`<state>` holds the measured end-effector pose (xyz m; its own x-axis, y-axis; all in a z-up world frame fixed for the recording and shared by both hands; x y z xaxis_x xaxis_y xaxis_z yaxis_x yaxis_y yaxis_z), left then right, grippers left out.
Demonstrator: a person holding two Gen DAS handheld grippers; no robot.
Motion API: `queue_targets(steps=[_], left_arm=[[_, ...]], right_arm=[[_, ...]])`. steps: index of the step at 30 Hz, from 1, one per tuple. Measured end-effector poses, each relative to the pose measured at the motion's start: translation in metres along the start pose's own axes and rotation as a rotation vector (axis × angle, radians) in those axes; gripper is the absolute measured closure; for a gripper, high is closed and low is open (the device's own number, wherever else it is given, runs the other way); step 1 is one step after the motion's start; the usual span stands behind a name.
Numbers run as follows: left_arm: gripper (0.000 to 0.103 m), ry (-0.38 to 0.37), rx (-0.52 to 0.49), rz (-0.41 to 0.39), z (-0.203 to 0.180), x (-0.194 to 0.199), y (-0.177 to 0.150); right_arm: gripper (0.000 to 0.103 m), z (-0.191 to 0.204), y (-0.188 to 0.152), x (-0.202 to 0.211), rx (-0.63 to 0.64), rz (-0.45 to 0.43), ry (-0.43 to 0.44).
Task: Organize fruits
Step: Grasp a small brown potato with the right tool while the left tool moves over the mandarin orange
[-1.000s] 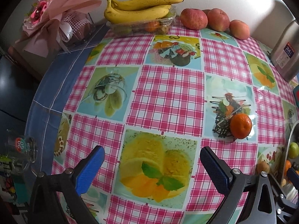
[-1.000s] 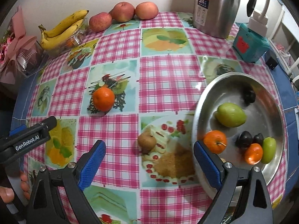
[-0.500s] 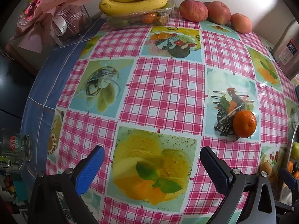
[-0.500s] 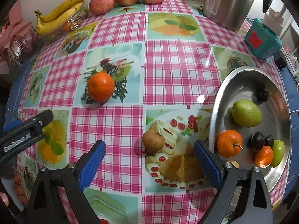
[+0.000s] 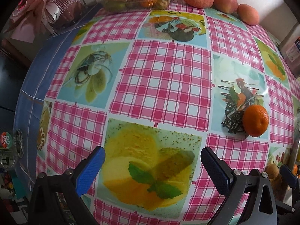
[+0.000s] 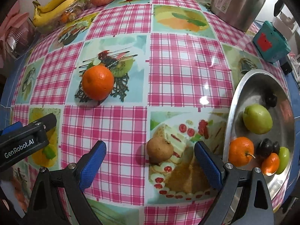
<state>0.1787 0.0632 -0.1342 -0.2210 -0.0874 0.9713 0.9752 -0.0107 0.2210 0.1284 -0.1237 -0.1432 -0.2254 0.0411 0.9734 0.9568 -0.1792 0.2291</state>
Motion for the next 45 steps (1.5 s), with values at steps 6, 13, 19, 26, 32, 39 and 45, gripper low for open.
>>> queue_targets(steps=[6, 13, 19, 26, 32, 39, 45], left_arm=[[0.0, -0.007, -0.009, -0.002, -0.005, -0.006, -0.001], [0.0, -0.009, -0.005, -0.002, -0.001, -0.003, -0.001], [0.0, -0.008, 0.0, -0.004, -0.003, -0.002, 0.0], [0.0, -0.008, 0.013, -0.007, 0.001, 0.002, 0.0], [0.0, -0.01, 0.013, -0.007, 0.0, 0.002, 0.0], [0.0, -0.005, 0.016, -0.015, -0.001, 0.005, 0.001], [0.0, -0.007, 0.015, -0.025, -0.004, 0.009, 0.002]], right_arm=[[0.008, -0.005, 0.001, -0.006, -0.017, 0.018, -0.004], [0.007, -0.005, 0.001, -0.011, -0.023, 0.023, -0.008], [0.0, 0.0, -0.002, -0.014, -0.008, 0.013, -0.009], [0.0, 0.001, -0.007, -0.012, 0.005, -0.03, -0.006], [0.0, 0.002, -0.012, -0.01, -0.002, -0.037, -0.011], [0.011, 0.0, -0.008, -0.005, -0.012, -0.02, -0.011], [0.051, -0.005, -0.005, 0.007, -0.057, -0.026, 0.019]])
Point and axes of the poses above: each gripper's, at about its wrist camera, not at the fingertips, and x roughly against the way its jaws point, z to its left, y to its top, the point moved 6 cm from there along -x, roughly the way its jaws point
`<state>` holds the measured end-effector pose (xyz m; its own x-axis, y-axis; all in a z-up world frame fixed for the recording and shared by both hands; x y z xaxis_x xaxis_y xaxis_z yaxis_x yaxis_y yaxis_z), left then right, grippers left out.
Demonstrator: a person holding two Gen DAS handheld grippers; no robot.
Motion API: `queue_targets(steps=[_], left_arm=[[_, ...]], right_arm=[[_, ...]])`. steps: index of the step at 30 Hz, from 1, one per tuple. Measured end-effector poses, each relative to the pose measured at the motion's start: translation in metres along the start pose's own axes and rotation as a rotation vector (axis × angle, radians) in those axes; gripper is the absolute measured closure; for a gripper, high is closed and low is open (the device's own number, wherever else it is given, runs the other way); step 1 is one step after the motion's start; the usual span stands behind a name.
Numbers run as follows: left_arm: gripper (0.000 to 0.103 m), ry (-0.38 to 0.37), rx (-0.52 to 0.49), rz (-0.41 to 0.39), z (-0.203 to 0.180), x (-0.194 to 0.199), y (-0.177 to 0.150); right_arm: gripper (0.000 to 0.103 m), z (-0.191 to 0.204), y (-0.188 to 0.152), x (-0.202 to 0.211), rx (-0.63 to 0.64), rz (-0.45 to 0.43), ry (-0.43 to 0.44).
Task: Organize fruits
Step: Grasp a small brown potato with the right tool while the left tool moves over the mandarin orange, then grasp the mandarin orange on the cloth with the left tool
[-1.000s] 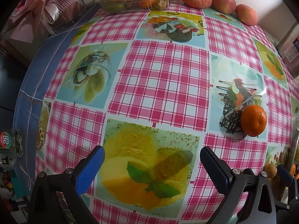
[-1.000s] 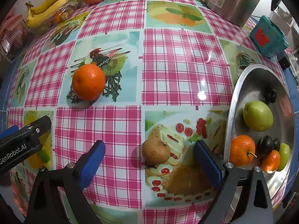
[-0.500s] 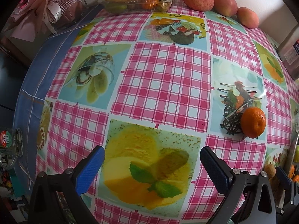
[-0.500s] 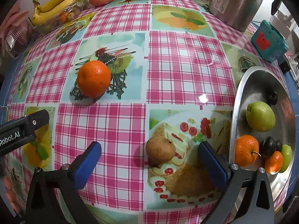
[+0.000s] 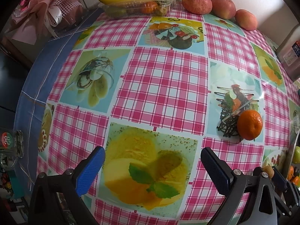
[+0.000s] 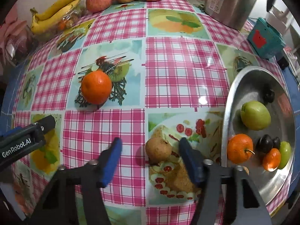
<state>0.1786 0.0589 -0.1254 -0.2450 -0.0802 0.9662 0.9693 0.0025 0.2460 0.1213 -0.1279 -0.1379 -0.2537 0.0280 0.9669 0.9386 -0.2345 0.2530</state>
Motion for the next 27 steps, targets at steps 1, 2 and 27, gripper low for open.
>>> queue_targets(steps=[1, 2, 27], left_arm=[[0.0, -0.003, 0.001, 0.0, 0.0, 0.0, 0.0], [0.0, -0.004, 0.003, -0.001, 0.0, 0.0, 0.0], [0.001, -0.192, -0.095, -0.192, -0.1, 0.037, 0.025]], right_arm=[[0.059, -0.001, 0.0, 0.001, -0.002, 0.002, 0.005], [0.066, -0.001, 0.001, 0.002, -0.005, 0.006, 0.011], [0.076, -0.046, 0.023, 0.056, -0.12, -0.113, 0.112]])
Point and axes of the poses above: each gripper's, at about its wrist camera, not at the fingertips, and x roughly against the way its jaws point, z to its left, y to its top, the point moved 6 cm from there along -x, roughly the way its jaws point
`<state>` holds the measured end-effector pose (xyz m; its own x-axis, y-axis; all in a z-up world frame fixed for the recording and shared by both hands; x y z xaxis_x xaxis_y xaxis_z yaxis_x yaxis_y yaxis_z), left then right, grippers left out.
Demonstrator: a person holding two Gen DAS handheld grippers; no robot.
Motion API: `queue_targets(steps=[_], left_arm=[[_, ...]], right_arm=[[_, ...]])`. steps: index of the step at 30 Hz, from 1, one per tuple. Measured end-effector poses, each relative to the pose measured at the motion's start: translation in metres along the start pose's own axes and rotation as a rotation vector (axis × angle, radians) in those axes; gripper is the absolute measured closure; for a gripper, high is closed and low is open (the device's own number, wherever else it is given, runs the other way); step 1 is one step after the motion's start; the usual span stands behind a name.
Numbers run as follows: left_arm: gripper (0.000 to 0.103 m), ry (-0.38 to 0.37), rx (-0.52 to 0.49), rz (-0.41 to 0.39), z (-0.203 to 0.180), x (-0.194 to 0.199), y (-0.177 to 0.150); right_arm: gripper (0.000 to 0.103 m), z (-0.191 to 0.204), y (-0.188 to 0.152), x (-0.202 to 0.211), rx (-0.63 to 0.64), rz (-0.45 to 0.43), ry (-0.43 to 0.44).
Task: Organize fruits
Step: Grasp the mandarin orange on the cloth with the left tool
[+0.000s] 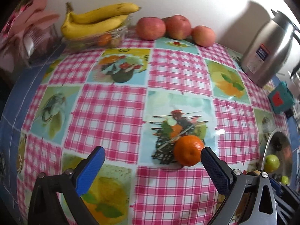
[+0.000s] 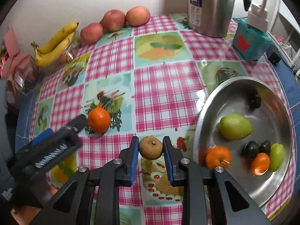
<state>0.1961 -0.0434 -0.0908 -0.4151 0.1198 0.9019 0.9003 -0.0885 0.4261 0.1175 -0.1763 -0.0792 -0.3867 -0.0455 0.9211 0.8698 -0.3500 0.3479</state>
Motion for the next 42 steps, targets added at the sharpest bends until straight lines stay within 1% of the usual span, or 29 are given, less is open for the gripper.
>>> queue_targets(steps=[2, 4, 6, 7, 9, 10, 13, 15, 16, 21, 24, 29, 35, 42], left_arm=[[0.002, -0.013, -0.004, -0.008, -0.011, -0.001, 0.003], [0.008, -0.034, -0.005, -0.009, -0.021, -0.003, 0.005], [0.015, -0.041, -0.008, -0.003, -0.022, -0.008, 0.004], [0.017, -0.045, -0.012, 0.004, -0.027, -0.011, 0.004], [0.026, -0.055, -0.016, 0.014, -0.031, -0.016, -0.002], [0.028, -0.061, -0.013, 0.02, -0.034, -0.019, -0.003], [0.038, -0.086, 0.003, 0.033, -0.038, -0.025, -0.004], [0.059, -0.134, 0.024, 0.039, -0.04, -0.027, -0.002], [0.061, -0.157, 0.039, 0.041, -0.034, -0.026, -0.003], [0.062, -0.147, 0.038, 0.06, -0.035, -0.022, -0.004], [0.062, -0.149, 0.053, 0.072, -0.027, -0.009, -0.008], [0.062, -0.124, 0.074, 0.069, -0.018, 0.009, -0.007], [0.062, -0.149, 0.098, 0.056, -0.015, 0.027, -0.006], [0.062, -0.2, 0.092, 0.073, -0.032, 0.036, -0.01]], right_arm=[[0.076, -0.003, 0.0, 0.0, -0.013, 0.002, 0.007], [0.076, -0.005, 0.002, -0.001, -0.014, -0.001, 0.001], [0.076, -0.009, 0.004, 0.0, -0.019, -0.003, 0.004], [0.076, -0.01, 0.004, 0.0, -0.023, -0.003, 0.009], [0.076, -0.013, 0.005, 0.003, -0.028, -0.002, 0.022], [0.076, -0.012, 0.006, 0.001, -0.029, -0.002, 0.026], [0.076, -0.015, 0.007, 0.004, -0.03, -0.008, 0.03], [0.076, -0.016, 0.008, 0.004, -0.031, -0.009, 0.034], [0.076, -0.017, 0.008, 0.005, -0.032, -0.009, 0.036], [0.076, -0.02, 0.009, 0.007, -0.037, -0.013, 0.041], [0.076, -0.022, 0.009, 0.009, -0.042, -0.017, 0.045], [0.076, -0.023, 0.009, 0.012, -0.048, -0.027, 0.049], [0.076, -0.028, 0.01, 0.016, -0.046, -0.037, 0.03], [0.076, -0.042, 0.011, 0.021, -0.041, -0.038, 0.007]])
Point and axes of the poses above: each gripper's, at about its wrist camera, not at the fingertips, and x roughly against the way its jaws point, z to its left, y to its top, the point moved 6 cm from there along -x, roughly the way its jaws point
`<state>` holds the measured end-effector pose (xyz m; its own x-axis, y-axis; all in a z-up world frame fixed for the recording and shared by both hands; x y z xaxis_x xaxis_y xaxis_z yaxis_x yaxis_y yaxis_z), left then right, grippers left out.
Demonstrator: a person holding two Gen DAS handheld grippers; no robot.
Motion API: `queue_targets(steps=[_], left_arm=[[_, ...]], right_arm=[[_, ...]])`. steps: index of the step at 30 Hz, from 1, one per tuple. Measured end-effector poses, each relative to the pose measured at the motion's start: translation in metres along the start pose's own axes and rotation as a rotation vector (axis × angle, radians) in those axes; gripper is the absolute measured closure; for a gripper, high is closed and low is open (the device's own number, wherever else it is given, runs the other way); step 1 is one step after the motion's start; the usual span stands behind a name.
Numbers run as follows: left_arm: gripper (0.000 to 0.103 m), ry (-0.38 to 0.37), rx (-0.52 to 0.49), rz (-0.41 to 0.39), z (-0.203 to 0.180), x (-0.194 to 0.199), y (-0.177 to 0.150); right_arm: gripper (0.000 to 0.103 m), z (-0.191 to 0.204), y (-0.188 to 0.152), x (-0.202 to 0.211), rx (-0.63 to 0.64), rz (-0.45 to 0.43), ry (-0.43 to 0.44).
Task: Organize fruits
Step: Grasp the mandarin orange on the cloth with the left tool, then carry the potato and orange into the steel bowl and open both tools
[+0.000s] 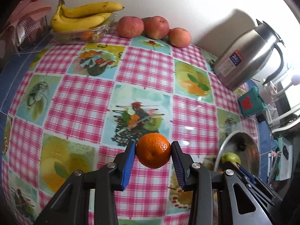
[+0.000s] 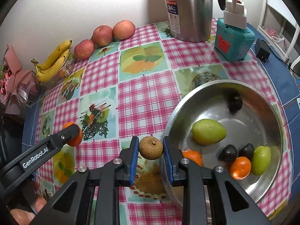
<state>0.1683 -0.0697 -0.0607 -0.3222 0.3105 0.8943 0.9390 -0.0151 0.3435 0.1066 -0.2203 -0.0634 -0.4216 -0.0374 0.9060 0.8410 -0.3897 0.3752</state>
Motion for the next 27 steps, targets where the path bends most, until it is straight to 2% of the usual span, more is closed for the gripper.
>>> queue_targets(steps=[5, 15, 27], left_arm=[[0.062, -0.019, -0.024, 0.004, -0.016, 0.003, -0.005], [0.062, -0.062, -0.11, 0.023, -0.063, 0.003, -0.021], [0.062, -0.089, -0.316, 0.044, -0.138, -0.003, -0.053]], right_arm=[[0.076, -0.019, 0.003, 0.004, -0.015, -0.005, -0.034], [0.076, -0.081, 0.007, 0.019, -0.158, -0.026, -0.077], [0.076, -0.149, 0.007, 0.032, -0.317, -0.049, -0.107]])
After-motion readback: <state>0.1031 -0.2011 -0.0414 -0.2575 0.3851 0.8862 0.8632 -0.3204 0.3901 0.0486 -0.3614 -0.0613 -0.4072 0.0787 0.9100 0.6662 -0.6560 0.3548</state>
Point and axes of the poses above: each gripper's, at about its wrist camera, not at the fingertips, and x roughly against the way its jaws point, z to its left, y to its top, the point moved 6 cm from there along -x, roughly the way its jaws point
